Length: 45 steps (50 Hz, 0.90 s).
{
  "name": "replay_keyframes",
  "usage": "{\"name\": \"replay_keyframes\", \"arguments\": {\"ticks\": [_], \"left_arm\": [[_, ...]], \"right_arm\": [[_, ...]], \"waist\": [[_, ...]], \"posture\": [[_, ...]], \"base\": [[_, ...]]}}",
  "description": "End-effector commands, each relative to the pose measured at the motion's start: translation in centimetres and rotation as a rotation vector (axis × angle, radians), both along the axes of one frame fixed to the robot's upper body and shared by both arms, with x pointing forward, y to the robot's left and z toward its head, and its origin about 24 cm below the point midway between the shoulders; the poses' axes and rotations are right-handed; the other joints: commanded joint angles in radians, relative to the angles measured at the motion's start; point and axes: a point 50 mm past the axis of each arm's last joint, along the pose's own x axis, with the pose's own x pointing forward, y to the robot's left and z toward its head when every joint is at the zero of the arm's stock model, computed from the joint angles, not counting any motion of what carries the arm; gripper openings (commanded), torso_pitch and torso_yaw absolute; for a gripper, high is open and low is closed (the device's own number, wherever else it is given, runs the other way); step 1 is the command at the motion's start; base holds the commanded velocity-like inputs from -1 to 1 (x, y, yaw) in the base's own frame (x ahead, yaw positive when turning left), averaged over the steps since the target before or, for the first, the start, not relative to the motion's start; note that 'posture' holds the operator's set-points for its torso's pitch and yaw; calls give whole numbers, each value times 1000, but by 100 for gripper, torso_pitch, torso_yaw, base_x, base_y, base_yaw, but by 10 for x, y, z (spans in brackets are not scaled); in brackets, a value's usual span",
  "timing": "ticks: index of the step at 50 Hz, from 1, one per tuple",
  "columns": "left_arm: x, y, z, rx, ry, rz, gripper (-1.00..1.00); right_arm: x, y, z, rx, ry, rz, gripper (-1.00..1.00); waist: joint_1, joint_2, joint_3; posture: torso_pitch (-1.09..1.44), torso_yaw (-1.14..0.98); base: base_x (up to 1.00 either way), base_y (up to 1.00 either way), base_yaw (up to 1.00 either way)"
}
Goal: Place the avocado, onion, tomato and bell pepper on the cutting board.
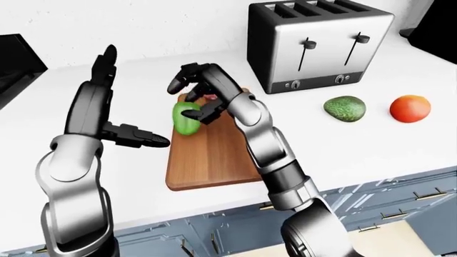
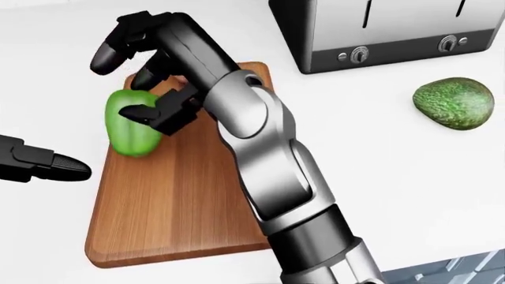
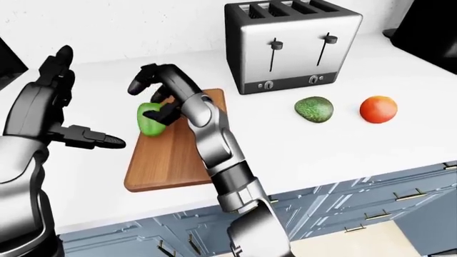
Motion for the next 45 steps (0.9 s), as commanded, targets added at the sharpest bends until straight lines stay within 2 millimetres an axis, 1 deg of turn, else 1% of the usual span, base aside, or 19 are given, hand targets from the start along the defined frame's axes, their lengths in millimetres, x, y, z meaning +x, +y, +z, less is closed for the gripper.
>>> {"name": "replay_keyframes", "arguments": {"ticks": [1, 4, 6, 9, 10, 12, 13, 18, 22, 24, 27, 30, 31, 34, 35, 38, 40, 41, 45], "left_arm": [[-5, 0, 15, 27, -81, 6, 100], [-5, 0, 15, 28, -80, 7, 100], [-6, 0, 15, 28, -82, 8, 100], [-6, 0, 15, 29, -82, 10, 100], [-6, 0, 16, 28, -83, 10, 100], [-5, 0, 16, 28, -83, 9, 100], [-5, 0, 17, 29, -84, 9, 100], [-4, -1, 18, 32, -85, 8, 100], [-5, -1, 19, 33, -86, 9, 100], [-5, -1, 20, 33, -88, 9, 100], [-6, 0, 20, 33, -89, 11, 100], [-7, 1, 20, 32, -89, 13, 100], [-7, 2, 19, 31, -88, 14, 100], [-6, 2, 17, 30, -86, 15, 100], [-6, 2, 17, 28, -86, 14, 100], [-5, 2, 16, 25, -87, 13, 100], [-5, 2, 16, 27, -86, 13, 100], [-5, 3, 16, 25, -88, 15, 100], [-4, 2, 16, 26, -88, 15, 100]], "right_arm": [[-5, 3, 22, 28, -90, 17, 2], [-5, 3, 21, 28, -90, 17, 15], [-6, 3, 22, 28, -91, 17, 30], [-6, 2, 22, 26, -92, 16, 42], [-6, 2, 23, 27, -93, 17, 52], [-6, 2, 23, 28, -94, 16, 63], [-6, 2, 23, 27, -95, 15, 74], [-6, 0, 26, 33, -99, 11, 95], [-8, -3, 28, 39, -101, 5, 96], [-10, -6, 33, 45, -109, 1, 97], [-13, -14, 37, 51, -120, -18, 97], [-15, -29, 40, 54, -129, -60, 94], [-17, -40, 42, 60, -135, -93, 94], [-22, -53, 47, 62, -149, -131, 95], [-26, -59, 50, 69, -155, -147, 91], [-38, -75, 56, 69, -176, -190, 98], [-51, -88, 60, 71, -191, -232, 100], [-59, -94, 62, 73, -196, -245, 100], [-74, -114, 63, 75, -206, -311, 100]], "waist": [[0, 8, -26], [0, 8, -27], [0, 8, -27], [0, 8, -27], [0, 8, -27], [0, 8, -27], [0, 8, -27], [0, 8, -27], [1, 7, -27], [1, 6, -27], [1, 5, -26], [3, 3, -24], [4, 2, -24], [6, -3, -24], [7, -4, -24], [9, -8, -24], [9, -10, -23], [10, -11, -22], [11, -14, -19]], "posture": [[0, 0], [0, 0], [0, 0], [0, 0], [0, 0], [0, 0], [0, 0], [0, 0], [0, 0], [0, 0], [0, 0], [0, 0], [0, 0], [0, 0], [0, 0], [0, 0], [0, 0], [0, 0], [0, 0]], "base": [[0, 0, 0], [0, 0, 0], [0, 0, 0], [0, 0, 0], [0, 0, 0], [0, 0, 0], [0, 0, 0], [0, 0, 0], [0, 0, 0], [0, 0, 0], [0, 0, 0], [0, 0, 0], [0, 0, 0], [0, 0, 0], [0, 0, 0], [0, 0, 0], [0, 0, 0], [0, 0, 0], [0, 0, 0]]}}
